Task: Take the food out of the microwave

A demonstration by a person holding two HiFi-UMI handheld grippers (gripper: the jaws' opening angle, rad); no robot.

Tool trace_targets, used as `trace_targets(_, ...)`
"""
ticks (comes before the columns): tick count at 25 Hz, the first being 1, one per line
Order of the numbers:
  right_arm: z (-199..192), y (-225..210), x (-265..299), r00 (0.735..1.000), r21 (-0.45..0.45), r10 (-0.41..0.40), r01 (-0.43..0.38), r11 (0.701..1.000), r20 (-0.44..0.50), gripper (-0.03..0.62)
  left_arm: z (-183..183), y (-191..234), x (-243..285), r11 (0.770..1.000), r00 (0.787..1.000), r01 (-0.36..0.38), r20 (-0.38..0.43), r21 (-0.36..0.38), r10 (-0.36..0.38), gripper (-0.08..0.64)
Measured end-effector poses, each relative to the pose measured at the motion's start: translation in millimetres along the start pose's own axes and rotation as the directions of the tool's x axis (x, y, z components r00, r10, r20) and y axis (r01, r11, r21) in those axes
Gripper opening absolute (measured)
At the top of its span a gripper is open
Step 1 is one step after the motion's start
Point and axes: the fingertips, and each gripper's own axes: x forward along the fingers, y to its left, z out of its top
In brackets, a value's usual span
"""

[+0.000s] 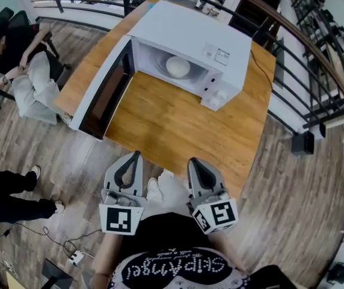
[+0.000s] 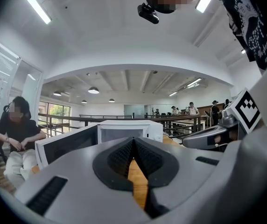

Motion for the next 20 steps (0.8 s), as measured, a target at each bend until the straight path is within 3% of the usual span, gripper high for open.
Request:
trace_targets(6, -2, -16, 22, 1.000, 0.017, 0.006, -0.006, 1.000, -0.018, 0.037, -5, 7, 28, 1.000, 1.000, 0.001, -0.018, 0.004, -0.001, 0.031)
trace_targets(20, 18, -99, 83, 0.999, 0.072, -0.028, 0.029, 0.997, -0.025, 0.035, 3, 19, 134, 1.000, 0.999, 0.013, -0.034, 0.002, -0.013, 0.031)
